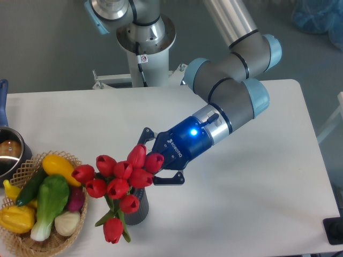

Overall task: Insert the flowers into the vase
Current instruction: 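Push the tulips deeper into the vase, settling the stems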

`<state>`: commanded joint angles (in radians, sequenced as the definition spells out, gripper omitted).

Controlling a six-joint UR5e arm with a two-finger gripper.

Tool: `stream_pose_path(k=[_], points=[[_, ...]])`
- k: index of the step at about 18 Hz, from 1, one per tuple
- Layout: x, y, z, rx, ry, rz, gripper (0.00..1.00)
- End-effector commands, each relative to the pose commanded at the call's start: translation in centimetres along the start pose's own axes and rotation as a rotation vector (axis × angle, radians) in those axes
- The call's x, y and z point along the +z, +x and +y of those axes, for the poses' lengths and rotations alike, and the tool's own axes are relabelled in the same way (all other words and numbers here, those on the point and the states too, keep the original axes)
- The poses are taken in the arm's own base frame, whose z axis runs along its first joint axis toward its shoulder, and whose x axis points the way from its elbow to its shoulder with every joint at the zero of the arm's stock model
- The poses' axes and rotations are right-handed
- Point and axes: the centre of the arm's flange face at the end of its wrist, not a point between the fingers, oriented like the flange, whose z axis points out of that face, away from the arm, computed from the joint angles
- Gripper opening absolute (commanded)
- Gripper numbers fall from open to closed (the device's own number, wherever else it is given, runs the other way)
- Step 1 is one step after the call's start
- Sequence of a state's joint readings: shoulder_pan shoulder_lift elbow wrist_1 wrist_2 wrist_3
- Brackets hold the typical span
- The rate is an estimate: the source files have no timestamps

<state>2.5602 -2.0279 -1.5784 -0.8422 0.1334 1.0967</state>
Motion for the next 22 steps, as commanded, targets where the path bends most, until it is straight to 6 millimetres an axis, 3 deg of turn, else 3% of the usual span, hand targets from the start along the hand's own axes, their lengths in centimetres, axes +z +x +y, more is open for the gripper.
stream_pose_path(k=[5, 11, 14, 19, 20, 21, 22], points=[[0.3, 0.8, 3.9, 0.036, -0.013, 0.005, 0.04], [-0.1, 1.0, 6.1, -0.002, -0.046, -0.011, 0.13], [0.0, 1.1, 6.9, -0.017, -0.06, -0.013, 0.23], [-0.4, 1.4, 8.0, -0.044, -0.059, -0.018, 0.55], [-0.4, 1.4, 8.0, -0.044, -0.062, -0.019, 0.86], [-0.7, 1.5, 7.8, -0.04, -0.073, -0.027, 1.0], [-1.3, 1.4, 7.9, -0.042, -0.086, -0.043, 1.0]])
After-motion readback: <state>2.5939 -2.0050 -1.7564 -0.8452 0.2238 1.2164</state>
